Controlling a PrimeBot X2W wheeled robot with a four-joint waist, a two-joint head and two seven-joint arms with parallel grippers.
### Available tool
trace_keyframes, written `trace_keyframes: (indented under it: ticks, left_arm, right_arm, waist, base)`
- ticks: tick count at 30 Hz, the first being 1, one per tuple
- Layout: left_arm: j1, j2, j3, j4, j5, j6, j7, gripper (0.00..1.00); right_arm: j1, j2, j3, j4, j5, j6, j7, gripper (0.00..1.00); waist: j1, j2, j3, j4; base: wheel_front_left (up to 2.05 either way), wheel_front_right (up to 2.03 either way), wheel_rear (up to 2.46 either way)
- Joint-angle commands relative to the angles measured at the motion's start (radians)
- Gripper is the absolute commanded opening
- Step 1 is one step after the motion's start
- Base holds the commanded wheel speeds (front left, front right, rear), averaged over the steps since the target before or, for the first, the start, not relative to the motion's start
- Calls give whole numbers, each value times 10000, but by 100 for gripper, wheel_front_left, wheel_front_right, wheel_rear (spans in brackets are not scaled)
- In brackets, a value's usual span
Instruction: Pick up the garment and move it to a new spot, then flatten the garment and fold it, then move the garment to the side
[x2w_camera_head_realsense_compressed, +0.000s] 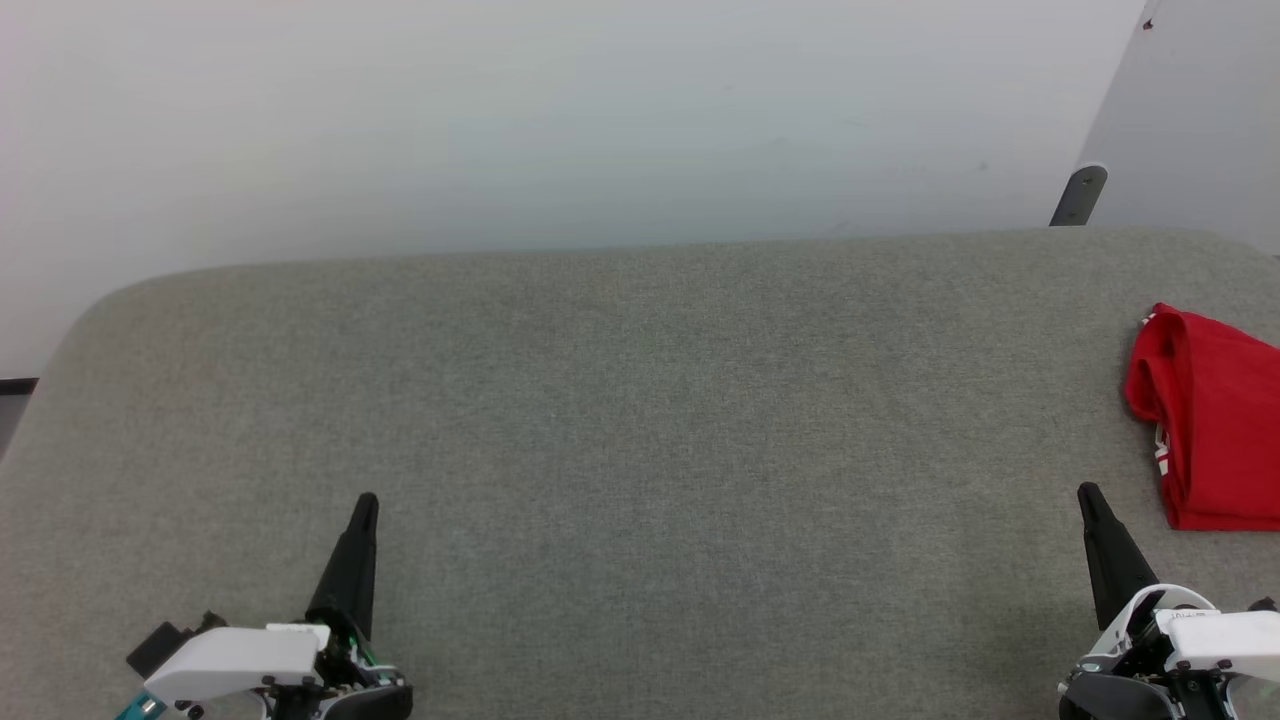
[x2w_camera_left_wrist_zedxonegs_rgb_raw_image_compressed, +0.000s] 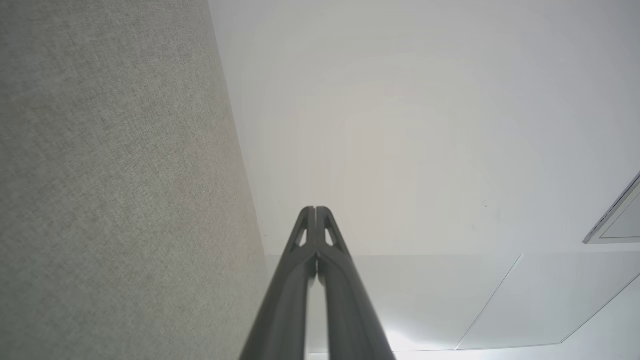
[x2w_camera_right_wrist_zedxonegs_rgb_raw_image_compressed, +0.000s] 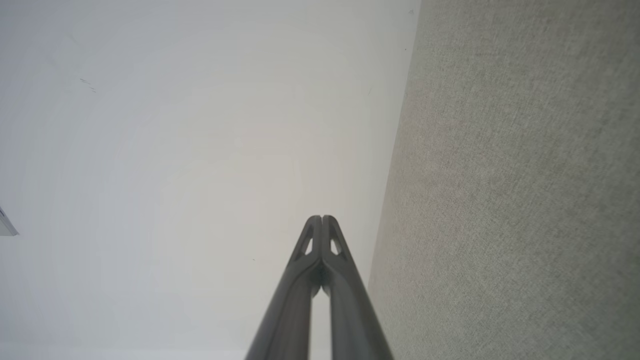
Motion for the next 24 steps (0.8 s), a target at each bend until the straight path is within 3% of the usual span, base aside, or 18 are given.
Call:
trace_keyframes:
  ticks: [1,24]
  left_arm:
    - [-93,-2,20,10,-32,14,20,0]
    - [-92,-2,17,10,-34,14,17,0]
  right_arm:
    - [-26,33,-1,-23,46,4,23,0]
    - [-25,31,1,-23,47,4,21,0]
  waist:
    - [0,0,0,0]
    - [0,0,0,0]
  base:
    - [0,0,0]
    - [0,0,0]
